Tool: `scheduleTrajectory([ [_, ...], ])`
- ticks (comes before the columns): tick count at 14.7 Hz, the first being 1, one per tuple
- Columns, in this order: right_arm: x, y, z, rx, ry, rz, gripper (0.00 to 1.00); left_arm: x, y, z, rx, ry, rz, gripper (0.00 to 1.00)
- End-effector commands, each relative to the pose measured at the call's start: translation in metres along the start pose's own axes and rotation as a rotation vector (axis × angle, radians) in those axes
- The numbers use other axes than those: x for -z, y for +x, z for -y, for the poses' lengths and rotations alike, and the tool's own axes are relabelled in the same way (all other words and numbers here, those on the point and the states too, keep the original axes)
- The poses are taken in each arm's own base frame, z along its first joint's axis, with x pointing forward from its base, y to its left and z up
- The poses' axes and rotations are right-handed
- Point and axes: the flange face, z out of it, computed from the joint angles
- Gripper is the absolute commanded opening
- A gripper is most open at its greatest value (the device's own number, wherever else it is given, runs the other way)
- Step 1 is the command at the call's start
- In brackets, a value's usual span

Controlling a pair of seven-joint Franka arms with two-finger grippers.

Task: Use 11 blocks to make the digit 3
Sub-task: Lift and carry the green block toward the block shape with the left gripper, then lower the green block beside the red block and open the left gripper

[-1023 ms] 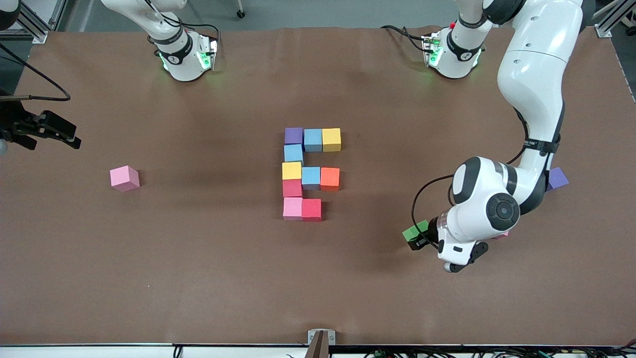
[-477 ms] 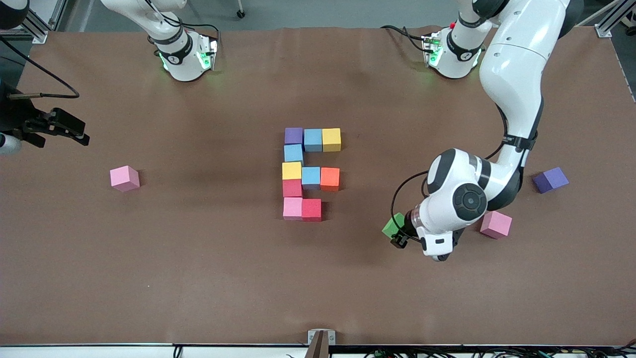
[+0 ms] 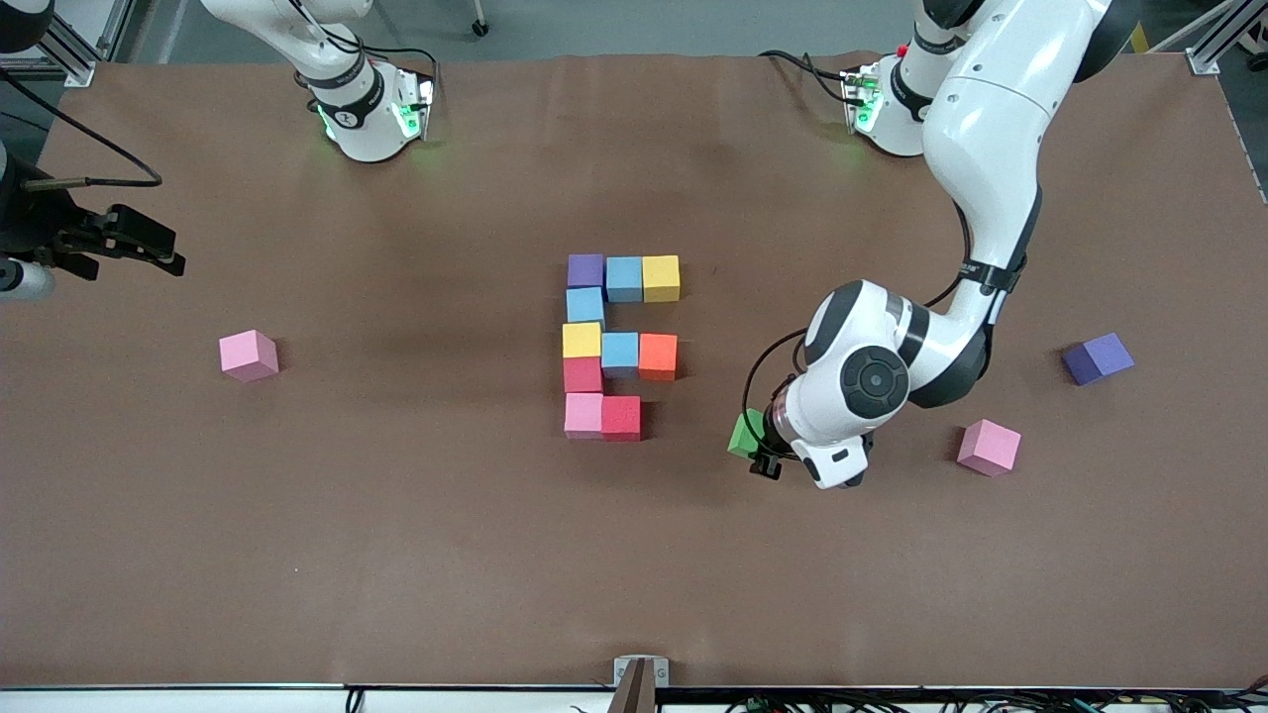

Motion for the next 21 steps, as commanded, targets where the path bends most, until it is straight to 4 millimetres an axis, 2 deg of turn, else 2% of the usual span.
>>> scheduleTrajectory([
  [1,0.007,-0.007,-0.002,-0.004,0.019,-0.012,1.00,-0.007,-0.022,0.012,0.159,0.016,-0.022,0.06],
  [4,0.007,-0.003,0.003,0.005,0.020,-0.030,1.00,-0.021,-0.059,0.021,0.250,0.023,-0.030,0.06],
  [6,0.008,-0.003,0.005,0.008,0.019,-0.035,1.00,-0.038,-0.086,0.025,0.295,-0.010,-0.039,0.06],
  [8,0.008,-0.003,0.005,0.008,0.019,-0.035,1.00,-0.052,-0.089,0.025,0.350,-0.050,-0.084,0.06],
  [10,0.008,-0.003,0.008,0.013,0.021,-0.035,1.00,-0.066,-0.103,0.030,0.350,-0.070,-0.129,0.06],
  [14,0.008,-0.003,0.011,0.019,0.021,-0.036,1.00,-0.065,-0.125,0.023,0.391,-0.120,-0.098,0.06],
  [16,0.008,-0.003,0.013,0.022,0.022,-0.039,1.00,-0.072,-0.139,0.024,0.392,-0.127,-0.096,0.05],
  [18,0.008,-0.002,0.020,0.033,0.020,-0.041,1.00,-0.081,-0.145,0.026,0.411,-0.151,-0.105,0.05],
  [21,0.009,-0.003,0.019,0.033,0.019,-0.042,1.00,-0.096,-0.145,0.028,0.411,-0.152,-0.115,0.05],
])
